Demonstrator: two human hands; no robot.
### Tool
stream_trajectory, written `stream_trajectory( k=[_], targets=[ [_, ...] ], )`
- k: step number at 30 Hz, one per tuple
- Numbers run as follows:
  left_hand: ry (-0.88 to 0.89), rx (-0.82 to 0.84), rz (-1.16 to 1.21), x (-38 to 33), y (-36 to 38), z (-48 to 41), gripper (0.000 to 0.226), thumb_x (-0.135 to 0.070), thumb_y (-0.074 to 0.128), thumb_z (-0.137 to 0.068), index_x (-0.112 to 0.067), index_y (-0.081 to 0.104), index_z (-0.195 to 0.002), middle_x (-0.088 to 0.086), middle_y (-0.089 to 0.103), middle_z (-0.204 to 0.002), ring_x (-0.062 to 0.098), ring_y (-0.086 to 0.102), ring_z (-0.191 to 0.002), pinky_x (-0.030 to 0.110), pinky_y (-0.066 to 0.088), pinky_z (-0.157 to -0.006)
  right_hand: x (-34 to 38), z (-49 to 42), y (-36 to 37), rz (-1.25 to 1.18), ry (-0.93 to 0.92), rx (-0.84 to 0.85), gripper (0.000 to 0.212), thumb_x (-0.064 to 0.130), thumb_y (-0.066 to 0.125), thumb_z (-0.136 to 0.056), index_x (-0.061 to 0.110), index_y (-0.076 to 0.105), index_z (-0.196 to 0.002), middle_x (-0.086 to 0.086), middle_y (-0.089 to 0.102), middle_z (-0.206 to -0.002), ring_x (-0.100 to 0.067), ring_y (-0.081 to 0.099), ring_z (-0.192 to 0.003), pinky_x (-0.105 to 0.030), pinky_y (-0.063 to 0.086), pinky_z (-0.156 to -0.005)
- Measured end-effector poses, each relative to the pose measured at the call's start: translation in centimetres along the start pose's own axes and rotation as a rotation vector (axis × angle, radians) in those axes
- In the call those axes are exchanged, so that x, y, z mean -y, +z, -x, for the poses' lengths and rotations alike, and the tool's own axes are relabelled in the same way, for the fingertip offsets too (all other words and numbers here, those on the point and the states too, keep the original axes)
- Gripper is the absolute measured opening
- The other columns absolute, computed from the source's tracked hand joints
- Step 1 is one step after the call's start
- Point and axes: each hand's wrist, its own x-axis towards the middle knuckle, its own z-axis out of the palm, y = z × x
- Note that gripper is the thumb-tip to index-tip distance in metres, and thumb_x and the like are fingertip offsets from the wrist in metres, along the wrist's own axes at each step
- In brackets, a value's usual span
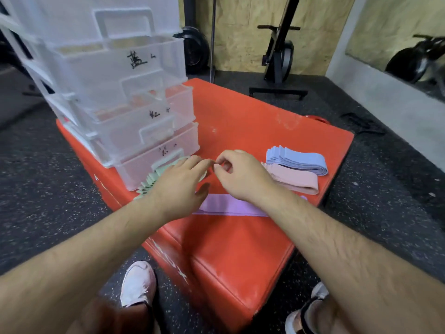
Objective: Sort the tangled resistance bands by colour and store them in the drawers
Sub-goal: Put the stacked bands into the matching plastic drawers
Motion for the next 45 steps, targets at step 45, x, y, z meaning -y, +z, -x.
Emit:
stream_trajectory(
  k=[45],
  targets=[
    [-0.416, -0.039, 0.559, 6.8, -2.2, -0.5, 0.069, -0.034, 0.067, -0.082, -0.026, 0.037, -0.144, -0.014, 0.054, -0.128, 0.005, 0.049, -0.124, 0.026, 0.038, -0.105, 2.4, -7.1, 4.7, -0.585, -0.021, 0.295, 0.043, 0.018, 0.075, -0.066, 0.031, 0.054, -0.101, 0.000, 0.067, -0.096, -0.010, 0.059, -0.081, -0.035, 0.054, -0.077]
  ],
)
